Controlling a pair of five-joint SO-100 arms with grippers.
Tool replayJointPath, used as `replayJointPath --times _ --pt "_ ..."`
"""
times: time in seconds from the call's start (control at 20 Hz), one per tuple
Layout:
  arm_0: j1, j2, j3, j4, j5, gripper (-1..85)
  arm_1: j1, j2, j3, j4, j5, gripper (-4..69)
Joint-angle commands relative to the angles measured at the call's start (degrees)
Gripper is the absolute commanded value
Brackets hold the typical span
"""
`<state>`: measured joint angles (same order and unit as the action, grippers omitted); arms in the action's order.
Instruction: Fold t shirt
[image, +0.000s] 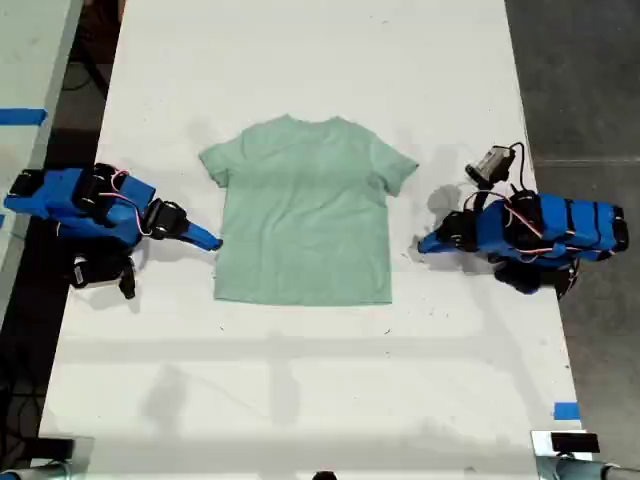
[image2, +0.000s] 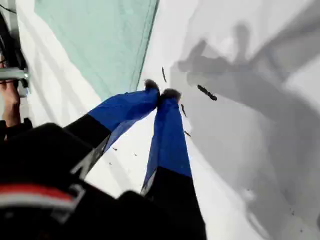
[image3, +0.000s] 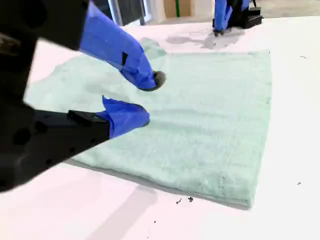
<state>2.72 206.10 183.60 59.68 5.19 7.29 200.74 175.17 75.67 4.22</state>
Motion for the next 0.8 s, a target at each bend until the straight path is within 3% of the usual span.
replayJointPath --times 0.0,0.2,0.3,0.45,0.55,0.75 --pt "0.88 0.44 0.53 0.09 0.26 8.2 0.53 0.0 3.16 0.35 -1.32 1.2" --pt "0.88 0.44 0.53 0.09 0.26 8.2 -0.09 -0.26 -1.67 2.11 -3.6 1.4" --pt "0.88 0.44 0.53 0.09 0.26 8.2 5.36 -7.56 -11.87 3.96 -7.65 1.8" --pt "0.88 0.44 0.53 0.09 0.26 8.2 16.79 -36.04 -31.82 3.69 -16.52 20.7" --pt "0.88 0.44 0.53 0.09 0.26 8.2 23.99 -52.65 -41.92 0.79 -21.97 28.1" --pt "0.88 0.44 0.53 0.09 0.26 8.3 37.71 -77.52 -59.68 -2.99 -30.41 24.3"
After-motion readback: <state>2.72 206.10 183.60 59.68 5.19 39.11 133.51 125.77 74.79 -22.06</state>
